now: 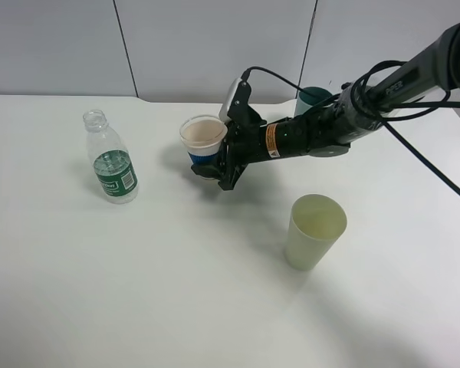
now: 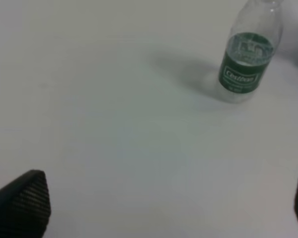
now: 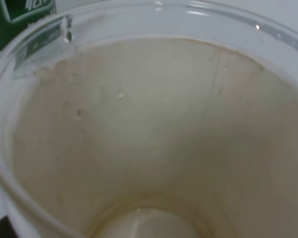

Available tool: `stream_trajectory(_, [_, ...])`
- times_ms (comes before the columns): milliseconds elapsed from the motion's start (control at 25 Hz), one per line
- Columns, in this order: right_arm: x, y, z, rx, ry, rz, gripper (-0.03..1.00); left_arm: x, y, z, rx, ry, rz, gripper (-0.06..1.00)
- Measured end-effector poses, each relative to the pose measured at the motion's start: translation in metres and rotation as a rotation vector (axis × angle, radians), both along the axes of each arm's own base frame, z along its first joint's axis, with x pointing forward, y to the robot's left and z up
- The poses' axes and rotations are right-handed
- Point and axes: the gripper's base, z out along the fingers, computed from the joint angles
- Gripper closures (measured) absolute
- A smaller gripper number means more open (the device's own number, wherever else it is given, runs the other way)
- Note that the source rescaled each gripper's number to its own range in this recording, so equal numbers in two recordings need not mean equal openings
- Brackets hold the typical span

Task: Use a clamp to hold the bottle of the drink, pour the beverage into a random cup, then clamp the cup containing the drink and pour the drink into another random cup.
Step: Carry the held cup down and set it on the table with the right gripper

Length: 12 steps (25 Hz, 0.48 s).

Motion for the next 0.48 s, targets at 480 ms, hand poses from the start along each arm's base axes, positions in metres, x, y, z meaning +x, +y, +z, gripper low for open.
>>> stream_trajectory(480, [0.0008, -0.0002, -0.0067, 0.027, 0.013, -0.016, 0.97, 0.0000, 0.0000, 0.0000, 0.000, 0.000, 0.000, -0.05])
